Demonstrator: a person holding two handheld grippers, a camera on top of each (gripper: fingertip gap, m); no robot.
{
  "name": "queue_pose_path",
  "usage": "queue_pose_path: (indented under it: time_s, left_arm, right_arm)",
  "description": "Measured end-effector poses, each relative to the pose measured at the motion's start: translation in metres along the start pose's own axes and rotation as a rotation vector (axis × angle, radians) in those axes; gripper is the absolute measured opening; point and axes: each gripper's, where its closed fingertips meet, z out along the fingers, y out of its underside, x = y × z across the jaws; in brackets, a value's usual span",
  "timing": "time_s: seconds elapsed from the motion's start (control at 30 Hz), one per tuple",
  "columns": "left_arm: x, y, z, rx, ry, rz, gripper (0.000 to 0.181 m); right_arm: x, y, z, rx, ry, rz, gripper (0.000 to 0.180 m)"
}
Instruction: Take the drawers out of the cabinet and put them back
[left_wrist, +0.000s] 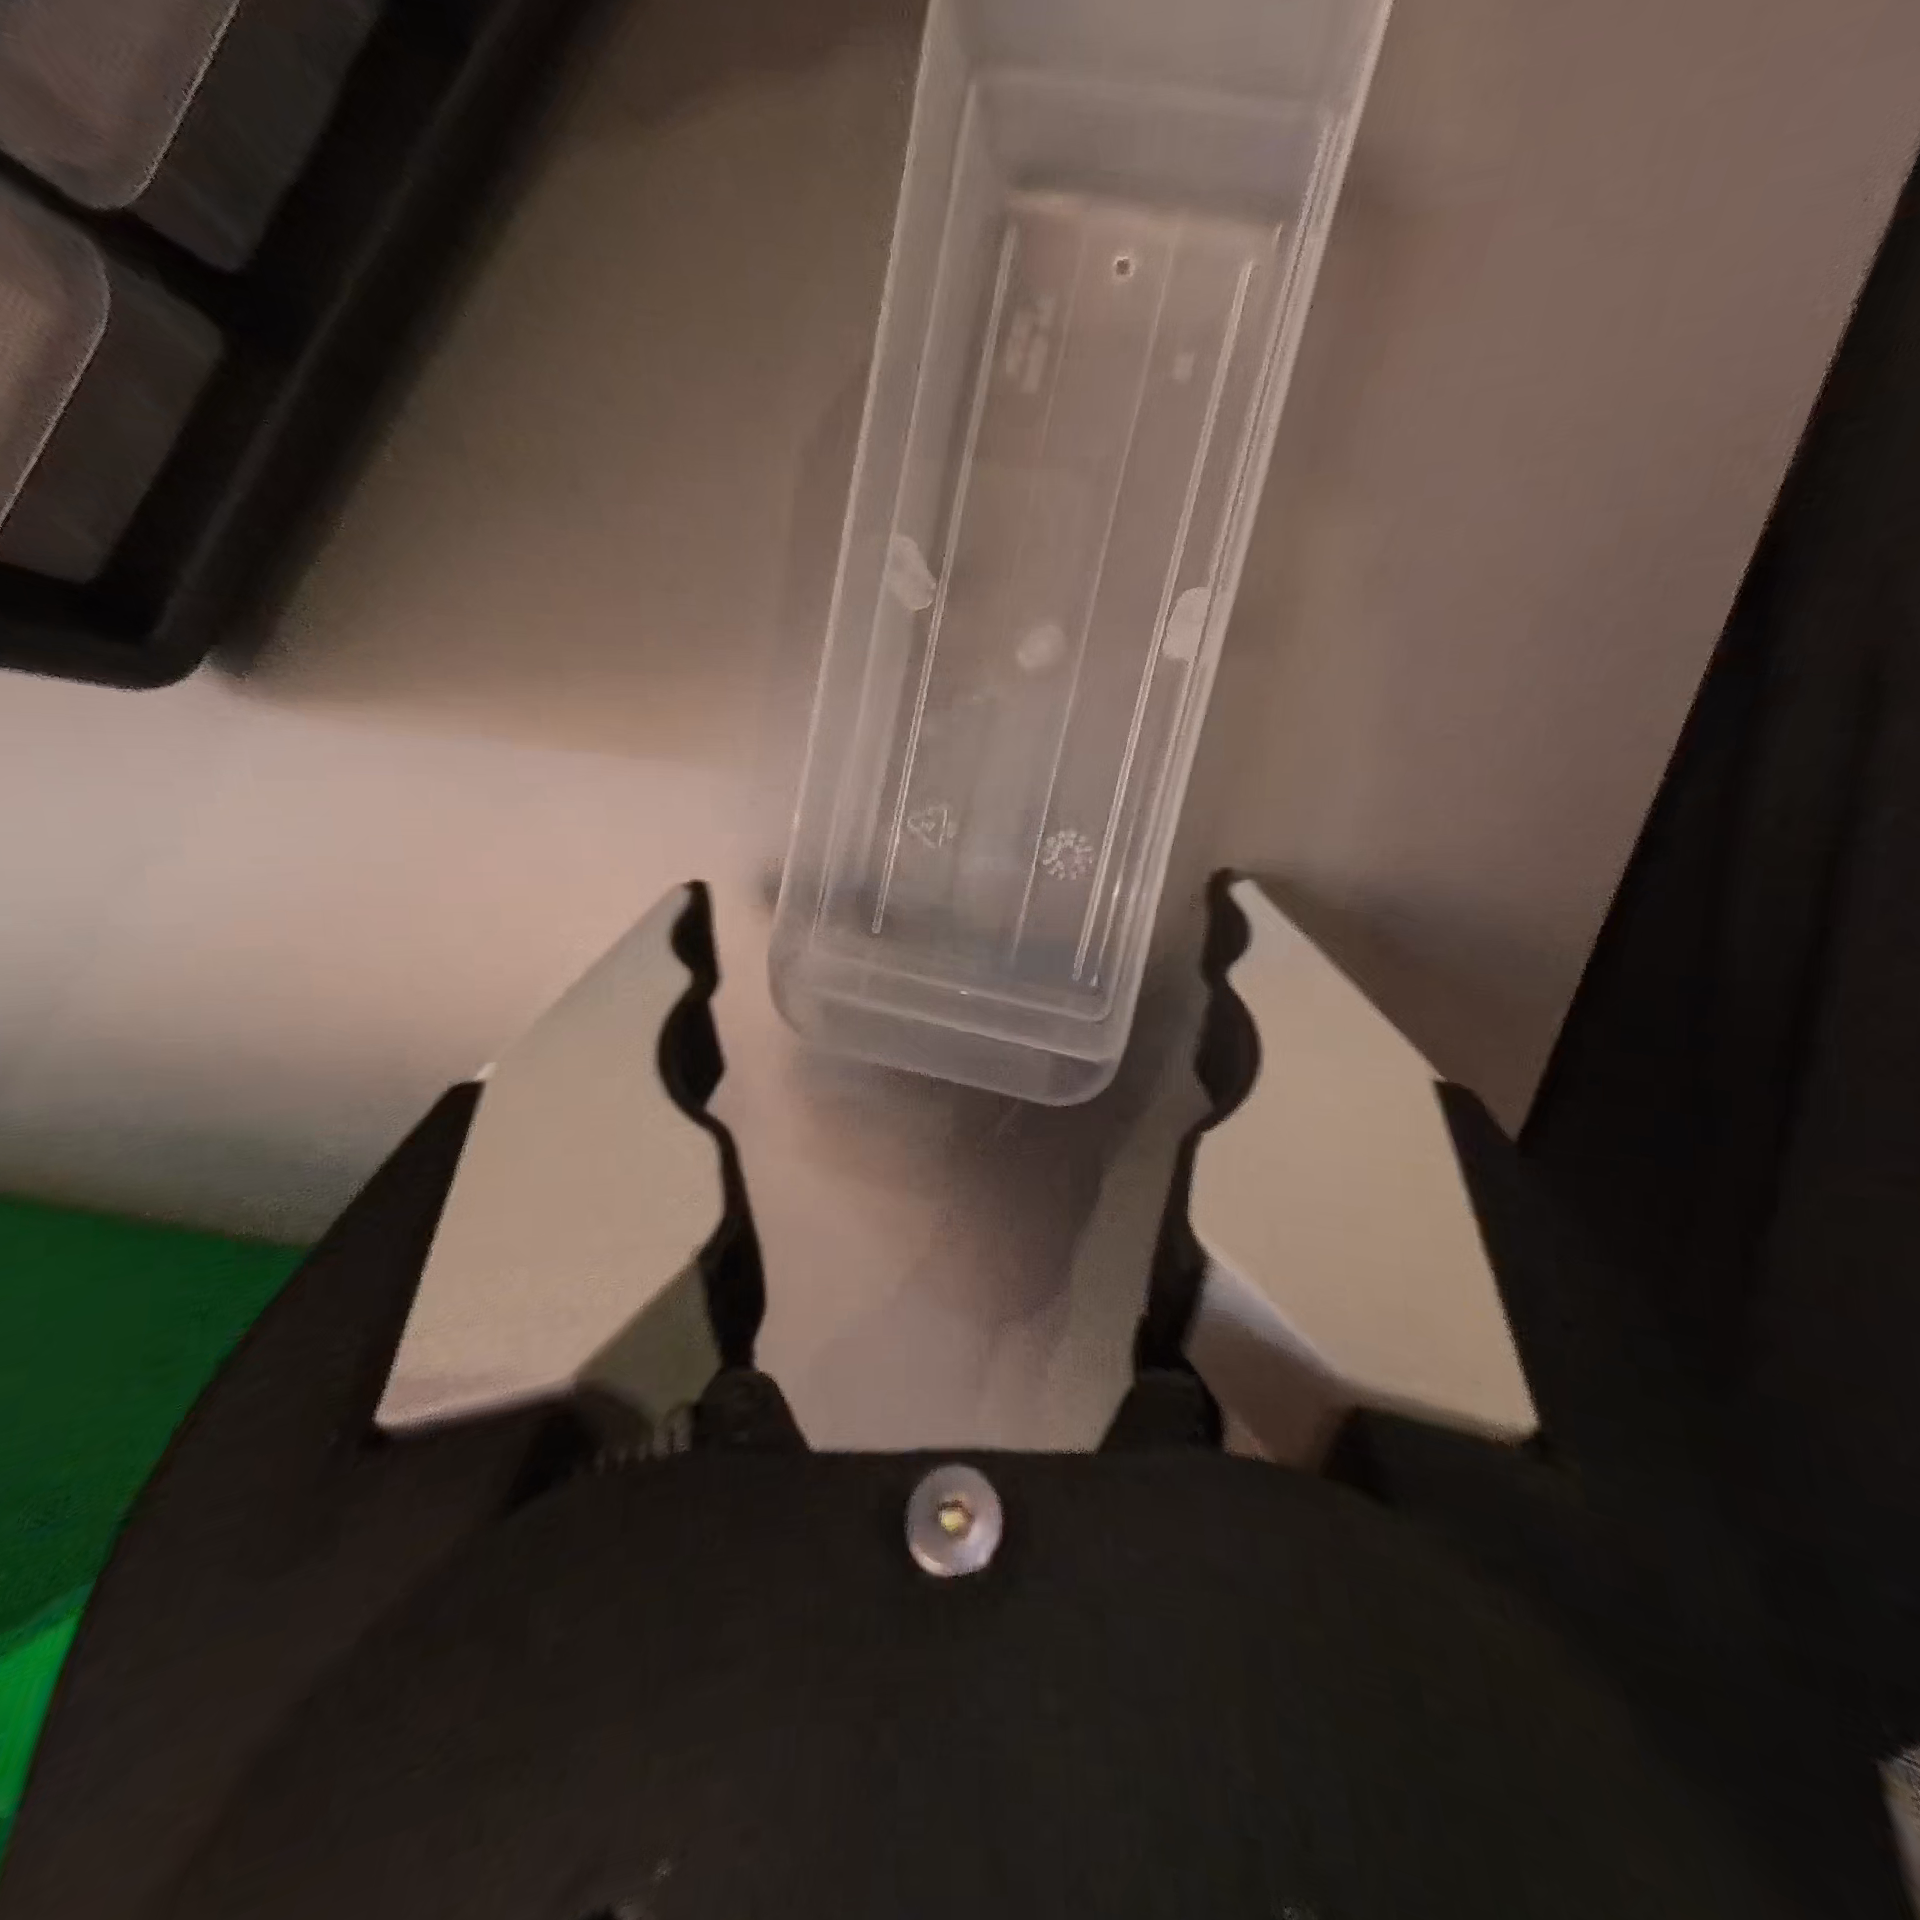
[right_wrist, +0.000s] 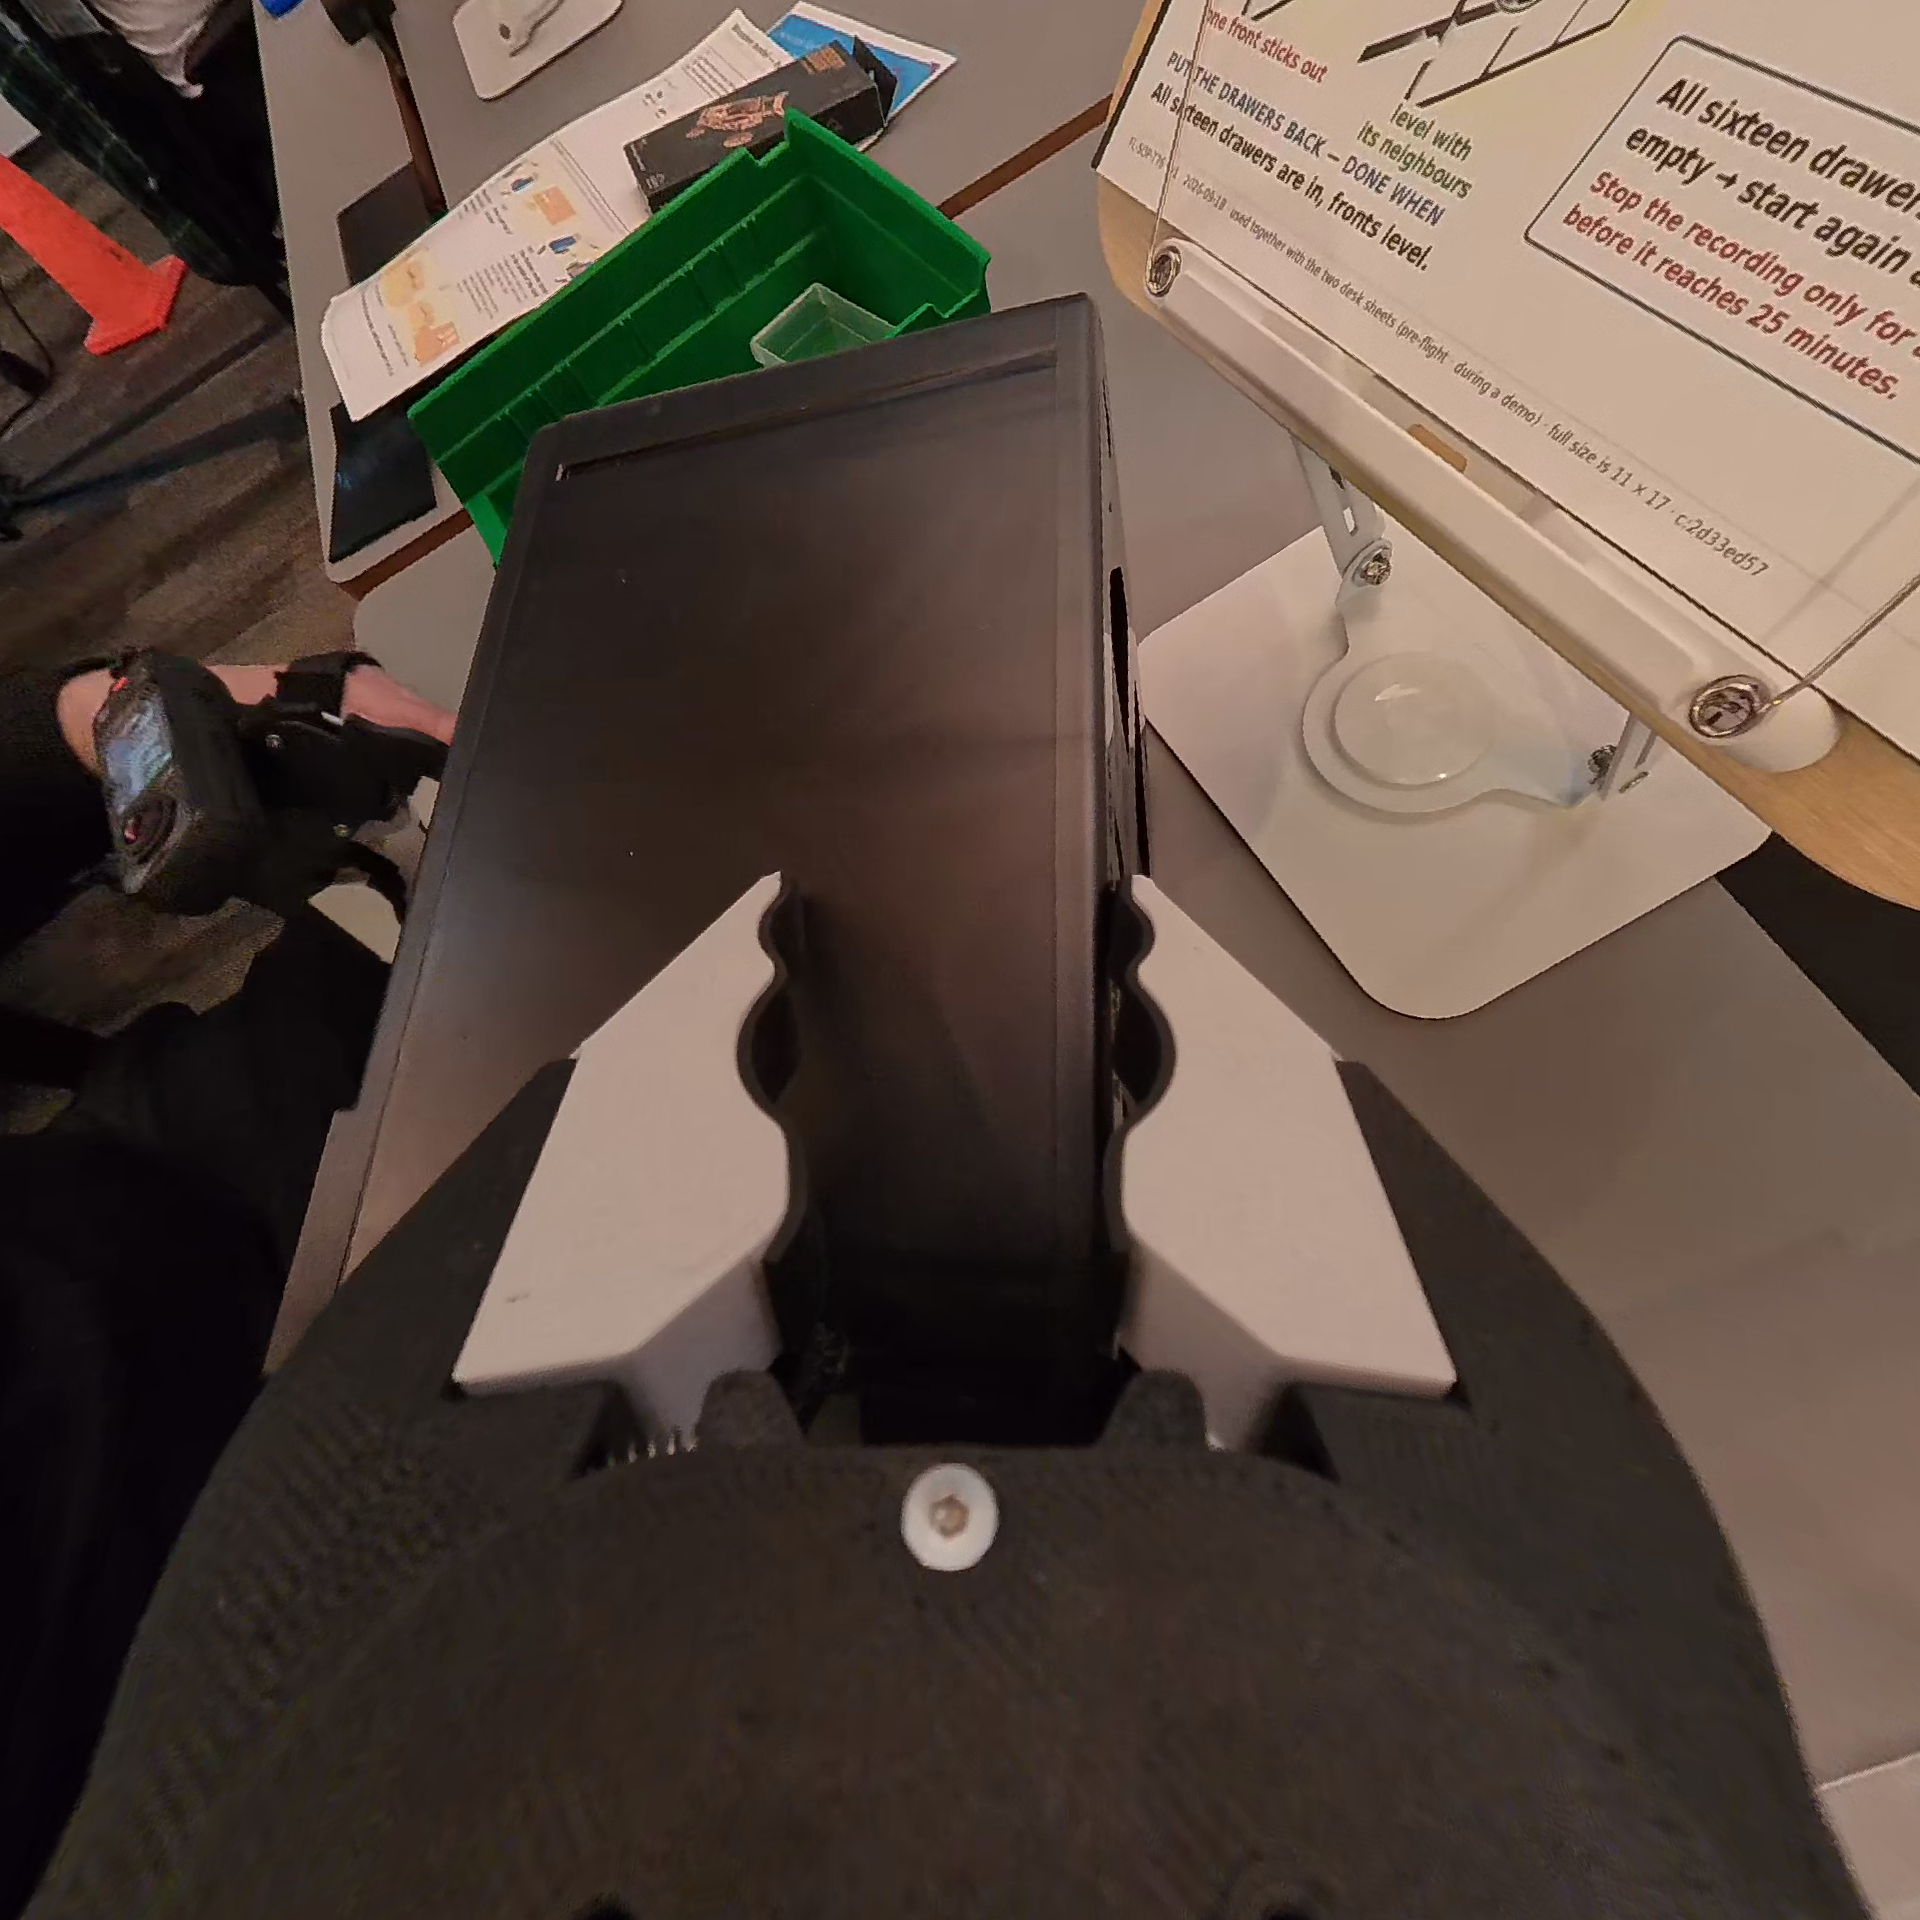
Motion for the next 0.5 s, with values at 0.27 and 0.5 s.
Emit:
queue_pose_path:
  time_s: [0.27,0.5]
  left_arm:
    - [0.009,-0.008,0.002,0.078,0.009,-0.023,0.066]
    - [0.003,-0.059,-0.071,0.251,-0.125,-0.216,0.066]
  right_arm:
    - [0.0,0.0,0.0,-0.005,0.001,-0.003,0.059]
    - [0.0,0.0,0.0,-0.002,0.003,0.002,0.058]
